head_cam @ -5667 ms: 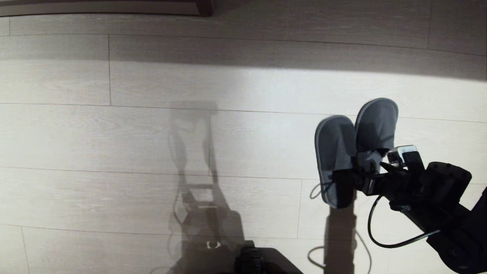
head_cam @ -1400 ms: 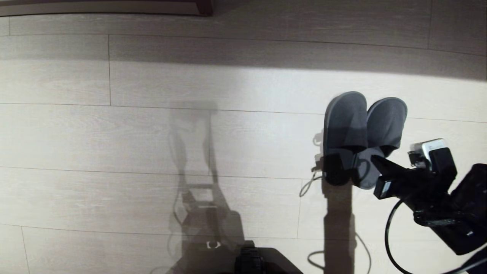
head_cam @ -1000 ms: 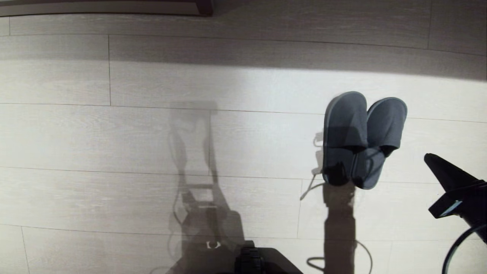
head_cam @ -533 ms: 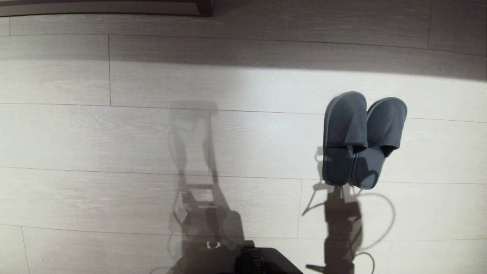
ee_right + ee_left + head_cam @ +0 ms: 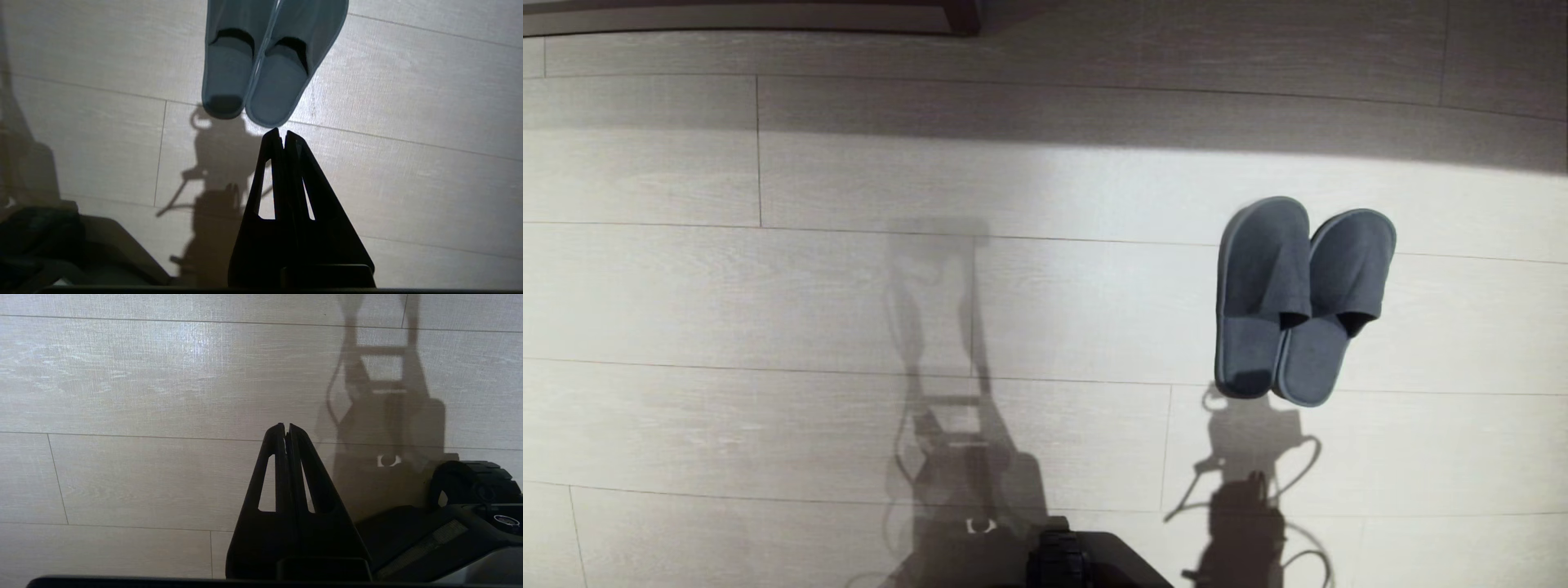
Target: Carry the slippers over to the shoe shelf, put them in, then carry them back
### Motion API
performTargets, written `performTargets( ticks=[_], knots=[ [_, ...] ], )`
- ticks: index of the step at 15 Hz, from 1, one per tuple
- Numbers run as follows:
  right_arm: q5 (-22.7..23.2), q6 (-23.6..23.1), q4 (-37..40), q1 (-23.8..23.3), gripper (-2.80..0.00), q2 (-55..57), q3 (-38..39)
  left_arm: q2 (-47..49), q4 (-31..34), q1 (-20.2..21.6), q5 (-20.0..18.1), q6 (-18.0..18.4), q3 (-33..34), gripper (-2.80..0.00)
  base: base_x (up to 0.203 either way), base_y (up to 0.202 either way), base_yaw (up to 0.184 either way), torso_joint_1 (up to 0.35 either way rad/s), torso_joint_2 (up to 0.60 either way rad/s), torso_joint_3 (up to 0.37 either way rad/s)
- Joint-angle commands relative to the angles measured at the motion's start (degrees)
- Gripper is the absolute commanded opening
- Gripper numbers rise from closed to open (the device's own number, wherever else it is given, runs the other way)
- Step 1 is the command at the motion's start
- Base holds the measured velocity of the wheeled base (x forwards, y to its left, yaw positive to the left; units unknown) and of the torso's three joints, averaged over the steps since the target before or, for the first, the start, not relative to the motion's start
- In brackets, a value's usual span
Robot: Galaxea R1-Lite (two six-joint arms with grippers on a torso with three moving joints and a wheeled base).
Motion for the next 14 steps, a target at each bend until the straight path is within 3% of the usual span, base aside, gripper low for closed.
performTargets(
  ticks=[1, 4, 8, 14],
  knots=[
    [0.5, 0.0, 5.1, -0.4, -2.80, -7.4, 0.0, 0.0, 0.0, 0.1, 0.0, 0.0, 0.0, -2.80, 0.000, 0.000, 0.000, 0.000, 0.00, 0.000],
    [1.5, 0.5, 15.5, -0.8, -2.80, -7.0, 0.1, 0.0, 0.0, 0.0, 0.0, 0.0, 0.0, -2.80, 0.000, 0.000, 0.000, 0.000, 0.00, 0.000],
    [1.8, 0.3, 15.8, -0.8, -2.80, -7.0, 0.1, 0.0, 0.0, 0.0, 0.0, 0.0, 0.0, -2.80, 0.000, 0.000, 0.000, 0.000, 0.00, 0.008],
    [2.1, 0.4, 15.9, -0.8, -2.80, -7.0, 0.1, 0.0, 0.0, 0.0, 0.0, -0.1, 0.0, -2.80, 0.000, 0.000, 0.000, 0.001, 0.00, 0.173]
  ],
)
